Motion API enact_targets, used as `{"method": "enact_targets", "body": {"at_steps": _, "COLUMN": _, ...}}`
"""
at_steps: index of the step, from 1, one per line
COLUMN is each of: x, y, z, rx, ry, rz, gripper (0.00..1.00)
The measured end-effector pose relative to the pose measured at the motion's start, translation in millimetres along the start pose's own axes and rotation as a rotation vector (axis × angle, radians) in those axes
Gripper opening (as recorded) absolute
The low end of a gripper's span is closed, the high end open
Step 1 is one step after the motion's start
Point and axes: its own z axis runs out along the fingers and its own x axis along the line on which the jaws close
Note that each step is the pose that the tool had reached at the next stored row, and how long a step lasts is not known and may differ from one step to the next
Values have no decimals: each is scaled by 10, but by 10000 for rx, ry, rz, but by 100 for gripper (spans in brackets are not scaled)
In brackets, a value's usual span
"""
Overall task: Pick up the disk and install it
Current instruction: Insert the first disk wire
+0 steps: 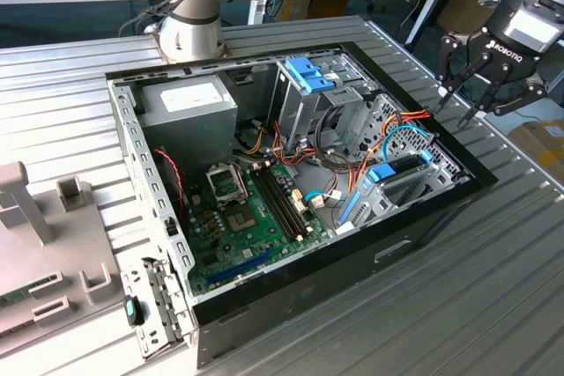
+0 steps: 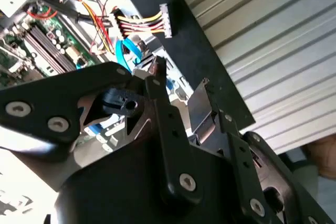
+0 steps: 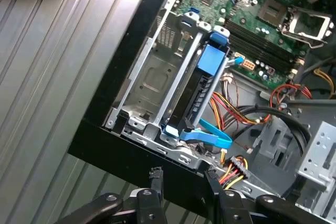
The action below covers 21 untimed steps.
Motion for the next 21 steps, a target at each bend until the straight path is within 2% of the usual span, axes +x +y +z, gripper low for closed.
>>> {"method": "enact_targets", "body": {"at_steps": 2, "x": 1, "y": -1, "z": 19, "rx": -21, "ry": 13, "rz": -530, "gripper": 44}}
{"method": "enact_targets", "body": {"at_steps": 4, "x": -12, "y": -4, "z": 25, "rx": -32, "ry": 20, "rz": -808, "gripper": 44}}
{"method": "enact_targets", "body": {"at_steps": 6, "x": -62, "y": 6, "z": 33, "rx": -36, "ry": 22, "rz": -917, "gripper": 44}}
{"method": "enact_targets", "body": {"at_steps": 12, "x": -139, "y": -38, "z": 55, "rx": -19, "ry": -20, "rz": -1279, "gripper": 44}}
{"method": "enact_targets", "body": {"at_steps": 14, "x": -140, "y": -38, "z": 55, "rx": -19, "ry": -20, "rz": -1278, "gripper": 44}}
{"method": "enact_targets", "body": {"at_steps": 15, "x": -144, "y": -41, "z": 57, "rx": 18, "ry": -82, "rz": -1311, "gripper": 44}}
{"method": "enact_targets", "body": {"at_steps": 16, "x": -145, "y": -42, "z": 57, "rx": 98, "ry": -217, "rz": -1372, "gripper": 44}}
{"method": "enact_targets", "body": {"at_steps": 17, "x": -145, "y": -42, "z": 57, "rx": 140, "ry": -287, "rz": -1396, "gripper": 44}}
{"method": "enact_targets", "body": {"at_steps": 20, "x": -143, "y": -41, "z": 64, "rx": 230, "ry": -371, "rz": -1421, "gripper": 44}}
{"method": "enact_targets", "body": {"at_steps": 21, "x": -137, "y": -36, "z": 67, "rx": 314, "ry": -390, "rz": -1428, "gripper": 44}}
